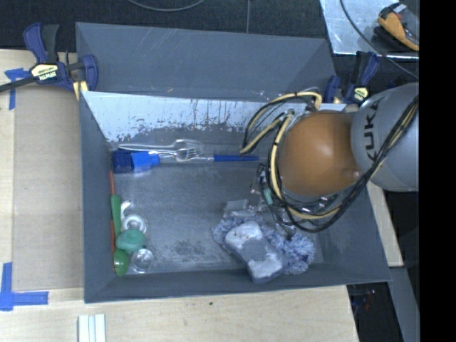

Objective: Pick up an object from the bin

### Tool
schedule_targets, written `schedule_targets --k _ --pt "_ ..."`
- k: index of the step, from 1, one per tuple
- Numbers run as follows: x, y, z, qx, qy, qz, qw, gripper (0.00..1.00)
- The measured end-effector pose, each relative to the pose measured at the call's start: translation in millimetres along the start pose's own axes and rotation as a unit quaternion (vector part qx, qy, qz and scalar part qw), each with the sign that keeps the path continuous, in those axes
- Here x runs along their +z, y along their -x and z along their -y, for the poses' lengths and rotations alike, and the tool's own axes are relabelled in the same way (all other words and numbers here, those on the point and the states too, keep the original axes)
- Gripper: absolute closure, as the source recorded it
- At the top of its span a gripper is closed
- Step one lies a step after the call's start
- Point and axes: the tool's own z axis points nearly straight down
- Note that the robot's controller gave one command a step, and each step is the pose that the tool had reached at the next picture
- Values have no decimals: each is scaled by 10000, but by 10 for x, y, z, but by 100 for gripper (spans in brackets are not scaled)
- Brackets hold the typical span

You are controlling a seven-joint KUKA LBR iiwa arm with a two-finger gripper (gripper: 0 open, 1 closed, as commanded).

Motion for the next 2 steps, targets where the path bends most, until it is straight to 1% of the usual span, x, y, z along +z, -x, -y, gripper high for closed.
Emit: schedule_targets --k 1,2 --pt "-98 127 174 1019 -9 19 9948 100" --pt "-98 127 174 1017 -9 19 9948 100"
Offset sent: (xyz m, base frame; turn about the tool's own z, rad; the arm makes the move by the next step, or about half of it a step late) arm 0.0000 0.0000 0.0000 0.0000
